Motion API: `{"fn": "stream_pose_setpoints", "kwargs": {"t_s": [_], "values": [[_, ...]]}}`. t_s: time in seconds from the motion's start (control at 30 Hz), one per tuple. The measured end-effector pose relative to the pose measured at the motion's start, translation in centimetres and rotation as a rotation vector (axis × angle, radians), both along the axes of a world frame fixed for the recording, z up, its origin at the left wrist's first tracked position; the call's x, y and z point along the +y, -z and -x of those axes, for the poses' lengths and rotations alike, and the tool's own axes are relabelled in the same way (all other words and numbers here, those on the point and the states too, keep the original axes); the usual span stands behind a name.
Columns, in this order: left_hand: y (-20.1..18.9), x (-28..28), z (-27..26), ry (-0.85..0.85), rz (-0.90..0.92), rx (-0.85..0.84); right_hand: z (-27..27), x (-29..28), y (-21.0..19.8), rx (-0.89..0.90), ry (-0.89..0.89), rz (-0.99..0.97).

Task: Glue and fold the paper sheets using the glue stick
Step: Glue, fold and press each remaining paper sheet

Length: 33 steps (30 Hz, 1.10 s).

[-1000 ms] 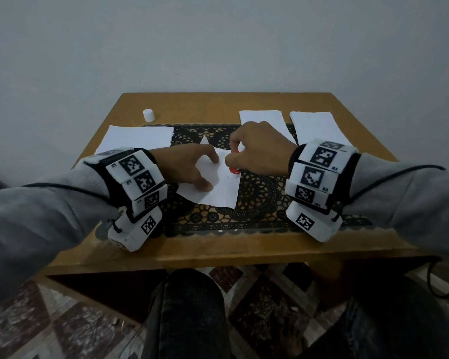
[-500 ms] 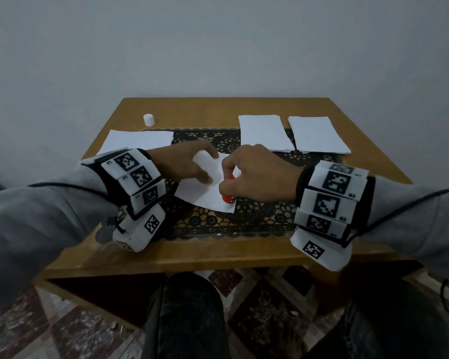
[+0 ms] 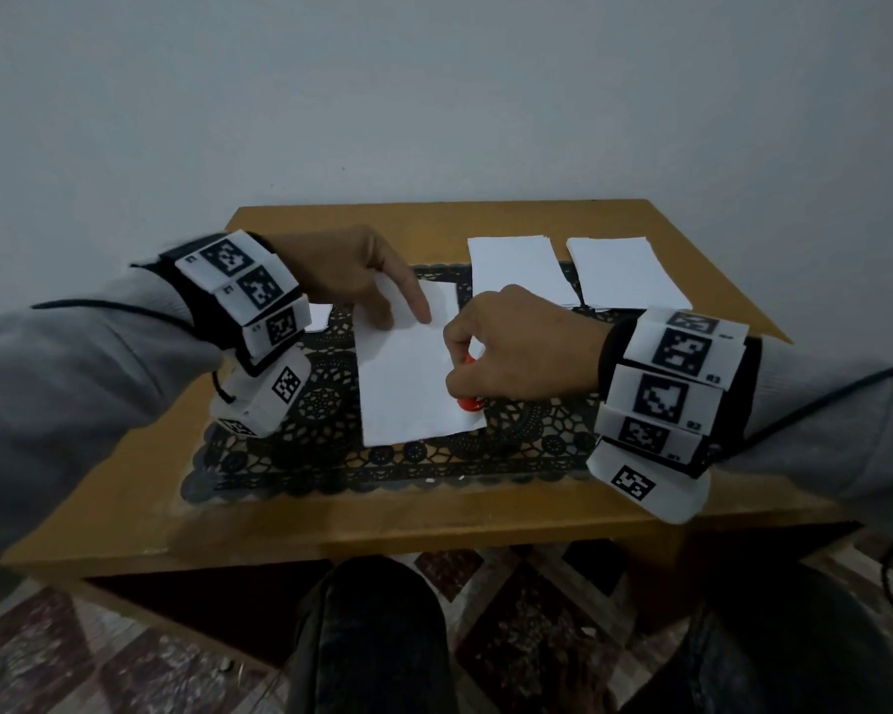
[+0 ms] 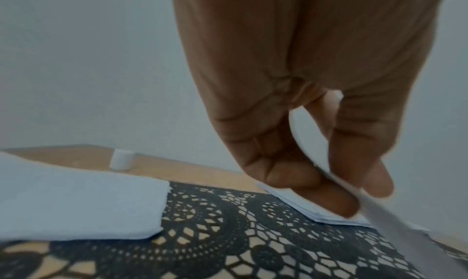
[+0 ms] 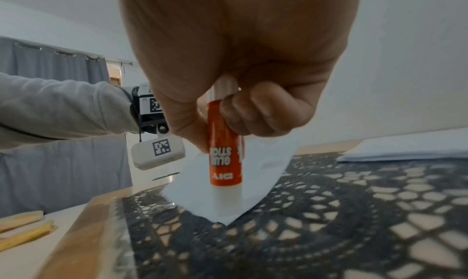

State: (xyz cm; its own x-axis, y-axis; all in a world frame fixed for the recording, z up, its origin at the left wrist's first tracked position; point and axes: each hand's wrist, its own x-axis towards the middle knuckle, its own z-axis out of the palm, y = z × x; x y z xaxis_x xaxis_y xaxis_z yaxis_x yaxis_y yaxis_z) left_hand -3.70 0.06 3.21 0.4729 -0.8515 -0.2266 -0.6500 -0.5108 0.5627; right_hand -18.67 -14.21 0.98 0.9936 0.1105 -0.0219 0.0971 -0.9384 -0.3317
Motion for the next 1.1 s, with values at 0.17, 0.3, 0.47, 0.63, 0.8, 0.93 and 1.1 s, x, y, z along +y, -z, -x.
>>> {"fn": "stream_pose_setpoints", "kwargs": {"t_s": [0.17,0.3,0.47,0.63,0.8,0.93,1.1], "values": [[0.3,1.4,0.1,0.017,-0.102,0.125,0.0,-1.9,-0.6,-0.033,0.065,-0.012],[0.9,1.8,1.0,0.063,-0.141,0.174,-0.3,-2.8,-1.0,-0.062,0.094,-0.017],[2.6,1.2,1.9,0.033,-0.153,0.066,-0.9,-3.6,-0.7,-0.071,0.165,-0.02],[3.5,1.1,1.9,-0.053,-0.131,-0.041,-1.8,-5.4,-0.6,-0.14,0.341,-0.109],[4.0,1.5,1.7,-0.144,-0.038,-0.102,-2.1,-6.8,-0.3,-0.17,0.426,-0.114],[4.9,1.4,2.1,-0.244,0.081,-0.147,-1.8,-6.0,-0.4,-0.213,0.365,-0.122],[5.1,1.1,2.5,-0.242,0.053,-0.204,-1.7,-4.1,0.0,-0.21,0.272,-0.103]]}}
